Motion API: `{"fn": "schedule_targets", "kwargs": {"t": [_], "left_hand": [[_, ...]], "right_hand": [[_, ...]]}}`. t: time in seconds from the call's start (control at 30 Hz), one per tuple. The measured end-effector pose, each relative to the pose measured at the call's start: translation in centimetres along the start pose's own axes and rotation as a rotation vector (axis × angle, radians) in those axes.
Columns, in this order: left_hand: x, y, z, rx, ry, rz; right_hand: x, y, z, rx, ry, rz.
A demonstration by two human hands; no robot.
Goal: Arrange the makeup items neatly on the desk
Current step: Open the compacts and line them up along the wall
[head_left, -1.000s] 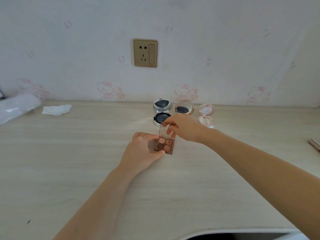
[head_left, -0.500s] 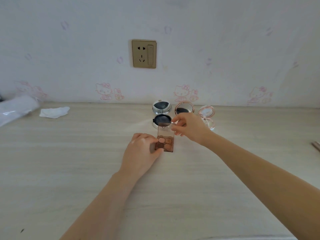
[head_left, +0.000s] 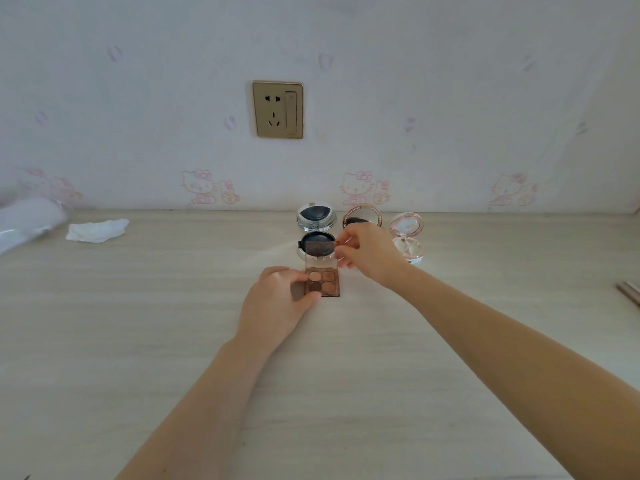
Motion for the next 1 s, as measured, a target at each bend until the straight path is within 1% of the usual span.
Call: {"fn": "schedule_targets", "kwargs": {"t": [0.47,0.67,0.87,1.0], "left_hand": [[-0.3,-0.9,-0.1,0.032,-0.037,0.070],[-0.3,-0.9,-0.2,0.028,-0.041,0.055],[-0.3,-0.9,-0.2,0.016,-0.046,0.063],[-0.7,-0.9,-0.1,-0.003,-0.036,0.065]], "right_hand": [[0.3,-0.3,-0.2,0.009,0.003,-0.031],[0.4,-0.6,-0.3,0.014,-0.009,-0.029],[0.3,-1.0,-0.4,0.036,-0.052,-0.034],[-0.6,-1.9,0.0,0.021,-0.141,0.011]]}}
Point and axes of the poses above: each hand's wrist, its own y-axis towards the middle knuckle, its own x-axis out of the palm, z = x × y, the point moved 1 cm from there along y, towards the middle knuckle, and after that the axes turned 2 degrees about -x, right-handed, at the moved point
